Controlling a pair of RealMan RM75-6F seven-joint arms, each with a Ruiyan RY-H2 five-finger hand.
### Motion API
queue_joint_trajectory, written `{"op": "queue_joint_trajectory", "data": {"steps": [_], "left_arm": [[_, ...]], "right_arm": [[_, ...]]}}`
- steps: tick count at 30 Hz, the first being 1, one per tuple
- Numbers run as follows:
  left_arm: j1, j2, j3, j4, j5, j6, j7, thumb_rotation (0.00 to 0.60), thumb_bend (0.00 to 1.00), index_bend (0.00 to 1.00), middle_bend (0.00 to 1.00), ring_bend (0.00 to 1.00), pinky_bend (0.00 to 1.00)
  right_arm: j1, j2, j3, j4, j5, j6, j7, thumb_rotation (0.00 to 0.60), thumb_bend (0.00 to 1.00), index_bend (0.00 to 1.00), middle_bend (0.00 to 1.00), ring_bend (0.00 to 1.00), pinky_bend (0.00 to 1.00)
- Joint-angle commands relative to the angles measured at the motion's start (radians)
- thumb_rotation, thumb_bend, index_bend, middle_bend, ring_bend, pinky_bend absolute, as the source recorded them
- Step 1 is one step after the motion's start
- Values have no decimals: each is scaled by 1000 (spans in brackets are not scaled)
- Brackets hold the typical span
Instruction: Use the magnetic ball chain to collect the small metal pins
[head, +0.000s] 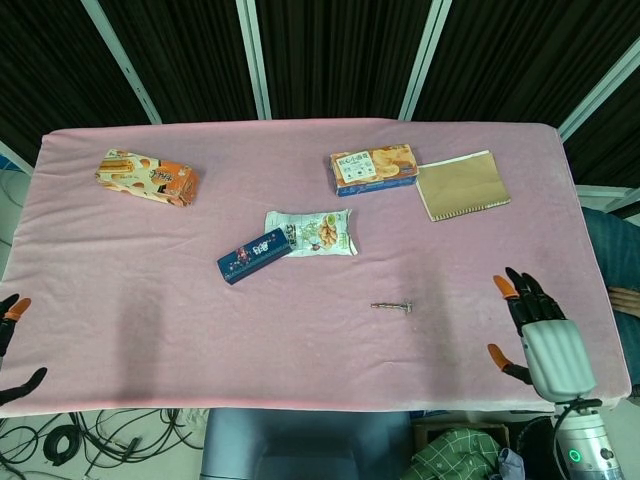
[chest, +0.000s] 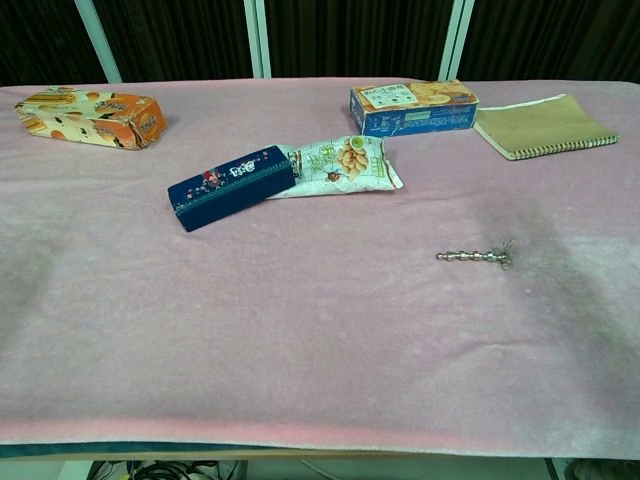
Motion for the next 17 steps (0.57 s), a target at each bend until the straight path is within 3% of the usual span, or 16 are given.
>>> {"op": "queue_joint_trajectory", "data": {"steps": [1,8,17], "left_arm": [[4,6,19,-6,37,5,-11,600,224,20,15,0,0],[17,3,20,-1,62,42,-8,600,224,23,17,0,0],[15,-33,14,77,137,98,-50,600,224,33,22,0,0]], "right_arm": [[-48,-43,-11,88,-41,26,-27,600,174,0,0,13,200],[-55,-96,26,172,-2,-3,-44,600,174,0,0,13,200],[-60,-108,42,180,6,-40,-6,600,173,0,0,13,200]]}}
